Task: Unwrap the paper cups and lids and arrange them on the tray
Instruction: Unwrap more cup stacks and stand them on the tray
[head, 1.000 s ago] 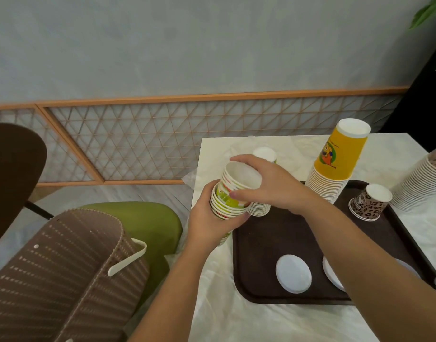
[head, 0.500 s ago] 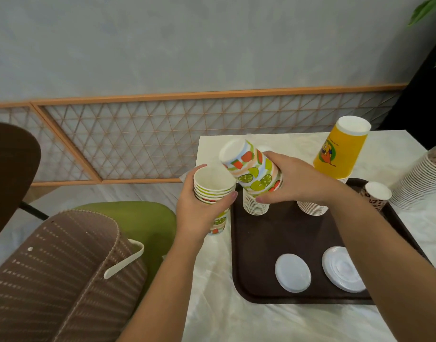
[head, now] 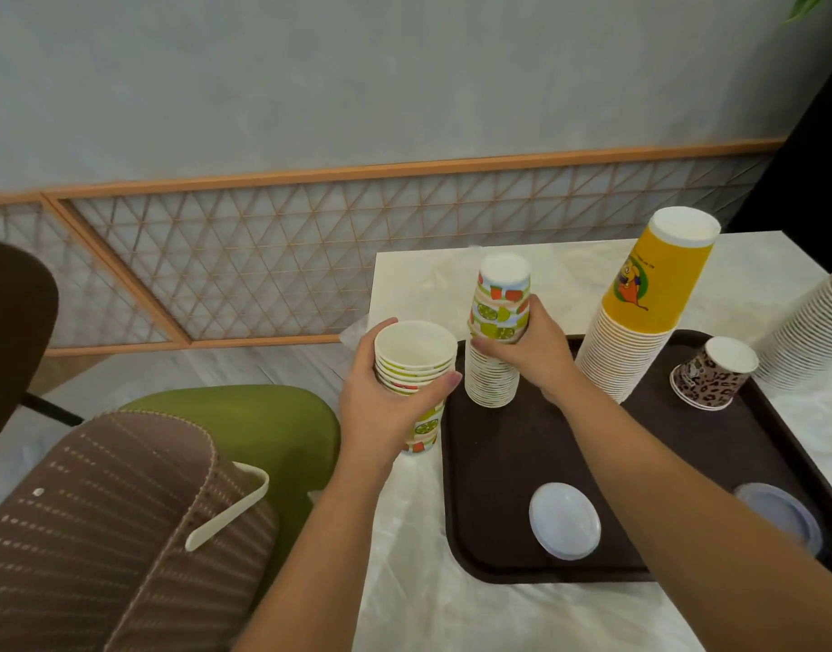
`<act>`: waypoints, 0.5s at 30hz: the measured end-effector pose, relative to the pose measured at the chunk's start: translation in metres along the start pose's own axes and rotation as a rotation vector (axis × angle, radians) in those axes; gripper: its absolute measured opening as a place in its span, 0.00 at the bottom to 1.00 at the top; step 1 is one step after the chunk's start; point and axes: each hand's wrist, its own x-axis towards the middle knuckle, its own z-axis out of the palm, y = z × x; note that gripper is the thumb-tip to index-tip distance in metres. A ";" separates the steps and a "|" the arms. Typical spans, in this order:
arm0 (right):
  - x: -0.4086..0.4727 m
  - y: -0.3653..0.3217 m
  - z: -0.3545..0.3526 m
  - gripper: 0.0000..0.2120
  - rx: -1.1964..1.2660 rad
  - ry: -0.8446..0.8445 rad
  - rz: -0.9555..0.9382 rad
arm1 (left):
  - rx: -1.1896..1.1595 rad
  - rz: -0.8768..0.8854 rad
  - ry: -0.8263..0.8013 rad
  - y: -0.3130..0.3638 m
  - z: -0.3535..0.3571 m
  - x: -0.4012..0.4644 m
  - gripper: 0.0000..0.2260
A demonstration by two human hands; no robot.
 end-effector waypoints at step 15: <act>-0.052 -0.090 -0.004 0.47 -0.378 -0.537 -0.277 | 0.079 0.103 -0.030 -0.001 0.005 -0.005 0.32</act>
